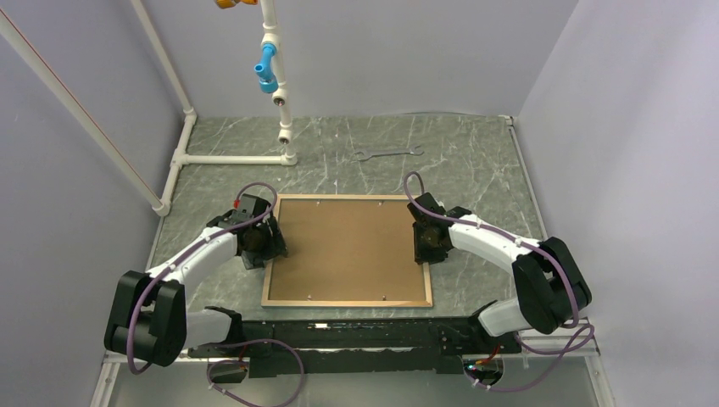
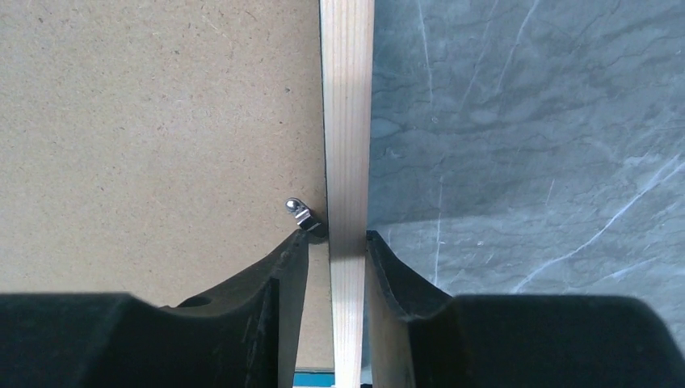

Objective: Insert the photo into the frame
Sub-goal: Install the photo frame at the center of the board, then turn over the photo frame at the center of the board.

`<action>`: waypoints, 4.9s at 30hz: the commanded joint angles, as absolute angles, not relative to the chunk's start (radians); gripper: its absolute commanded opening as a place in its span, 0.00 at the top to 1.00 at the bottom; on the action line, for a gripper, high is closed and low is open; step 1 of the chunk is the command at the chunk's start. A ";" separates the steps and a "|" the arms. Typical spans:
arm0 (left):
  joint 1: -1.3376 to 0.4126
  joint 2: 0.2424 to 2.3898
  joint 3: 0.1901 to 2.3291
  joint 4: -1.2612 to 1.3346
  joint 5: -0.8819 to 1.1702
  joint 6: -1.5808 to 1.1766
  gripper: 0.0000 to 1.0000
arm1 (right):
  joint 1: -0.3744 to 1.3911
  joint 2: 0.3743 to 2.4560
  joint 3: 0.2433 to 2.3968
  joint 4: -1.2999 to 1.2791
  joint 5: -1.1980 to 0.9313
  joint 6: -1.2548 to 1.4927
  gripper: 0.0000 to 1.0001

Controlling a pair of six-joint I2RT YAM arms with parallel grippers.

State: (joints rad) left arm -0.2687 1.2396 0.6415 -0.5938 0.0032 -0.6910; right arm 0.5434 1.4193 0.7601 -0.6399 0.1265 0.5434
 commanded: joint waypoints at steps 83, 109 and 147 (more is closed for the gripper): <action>-1.308 1.402 1.173 -0.639 -0.327 -0.434 0.01 | 0.454 1.366 0.912 -0.732 -0.249 0.519 1.00; -1.565 1.784 1.336 -1.280 -1.111 -0.881 0.10 | 0.433 1.237 1.130 -0.914 -0.455 0.521 1.00; -1.575 1.506 1.352 -1.352 -1.095 -0.969 1.00 | 0.414 1.019 1.225 -0.768 -0.384 0.483 0.01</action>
State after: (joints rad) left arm -1.5623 1.6241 1.3025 -1.4986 -1.1122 -0.8757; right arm 0.4202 1.0698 1.1831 -0.7990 -0.4282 0.5243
